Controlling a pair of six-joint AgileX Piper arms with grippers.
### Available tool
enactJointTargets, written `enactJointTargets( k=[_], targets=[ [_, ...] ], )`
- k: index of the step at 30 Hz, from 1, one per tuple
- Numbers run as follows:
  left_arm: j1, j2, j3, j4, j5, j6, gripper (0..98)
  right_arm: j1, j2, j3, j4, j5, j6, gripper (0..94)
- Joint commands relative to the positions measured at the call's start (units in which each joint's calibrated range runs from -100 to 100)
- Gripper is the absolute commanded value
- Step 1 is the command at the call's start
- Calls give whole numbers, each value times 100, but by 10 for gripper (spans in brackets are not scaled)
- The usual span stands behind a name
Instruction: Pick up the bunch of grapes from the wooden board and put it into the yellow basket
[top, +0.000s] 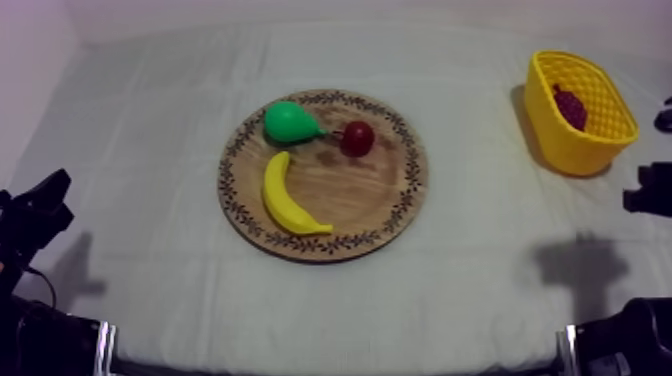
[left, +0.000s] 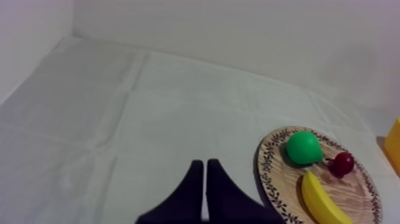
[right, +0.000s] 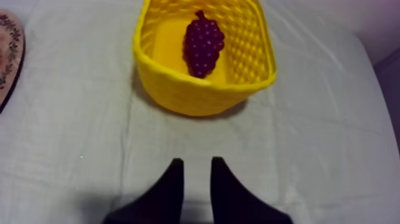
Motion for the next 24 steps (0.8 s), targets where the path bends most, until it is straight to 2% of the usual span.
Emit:
enactJointTargets(
  k=[1, 10, 13, 18, 24],
  targets=[
    [0, 0, -3, -3, -5, 1, 1, -72, -696, 469, 17, -45, -22, 106],
    [0, 0, -3, -3, -5, 1, 1, -59, -2321, 1522, -198, -514, 57, 14],
    [0, 0, -3, -3, -5, 2, 1, -21, -2499, 1698, -310, -890, 4, 6],
    [0, 0, -3, -3, -5, 3, 1, 82, -2576, 1907, -670, -1535, -48, 3],
    [0, 0, -3, -3, -5, 1, 1, 117, -2589, 1961, -775, -1678, -137, 3]
  ],
)
